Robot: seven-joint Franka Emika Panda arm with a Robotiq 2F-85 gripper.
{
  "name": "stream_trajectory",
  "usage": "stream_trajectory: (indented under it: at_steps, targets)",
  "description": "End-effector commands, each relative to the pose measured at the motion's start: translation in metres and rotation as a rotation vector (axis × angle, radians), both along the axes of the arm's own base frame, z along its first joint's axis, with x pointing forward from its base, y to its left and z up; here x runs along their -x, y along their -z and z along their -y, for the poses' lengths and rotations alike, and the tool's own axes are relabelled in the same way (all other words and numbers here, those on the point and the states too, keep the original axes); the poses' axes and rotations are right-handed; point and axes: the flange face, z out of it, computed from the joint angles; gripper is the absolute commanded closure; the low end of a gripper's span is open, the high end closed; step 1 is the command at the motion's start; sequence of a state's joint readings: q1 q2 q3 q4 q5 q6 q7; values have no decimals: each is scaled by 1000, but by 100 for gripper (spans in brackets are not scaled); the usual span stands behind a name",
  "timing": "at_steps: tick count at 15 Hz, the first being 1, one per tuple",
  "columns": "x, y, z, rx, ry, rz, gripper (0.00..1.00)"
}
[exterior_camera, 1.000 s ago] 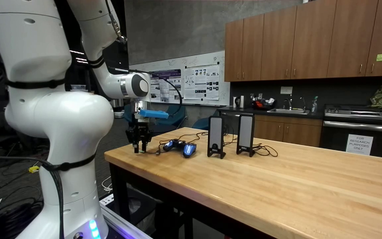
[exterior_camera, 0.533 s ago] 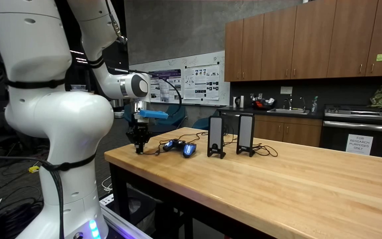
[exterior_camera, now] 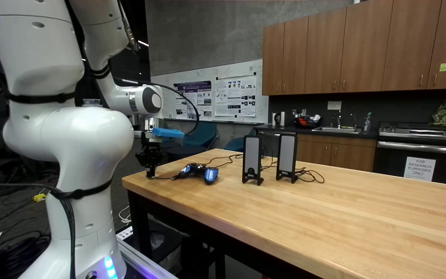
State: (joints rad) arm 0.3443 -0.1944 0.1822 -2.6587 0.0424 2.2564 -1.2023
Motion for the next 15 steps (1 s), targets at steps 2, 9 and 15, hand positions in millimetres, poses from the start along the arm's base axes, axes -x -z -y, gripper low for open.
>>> stream_trajectory:
  at_steps: [2,9,15]
  targets:
    - [3,-8,-28,-45,-86,9,97]
    - [-3,-15,-55,-89,-170,12,97]
    - [-2,-5,-70,-96,-221,-24,97]
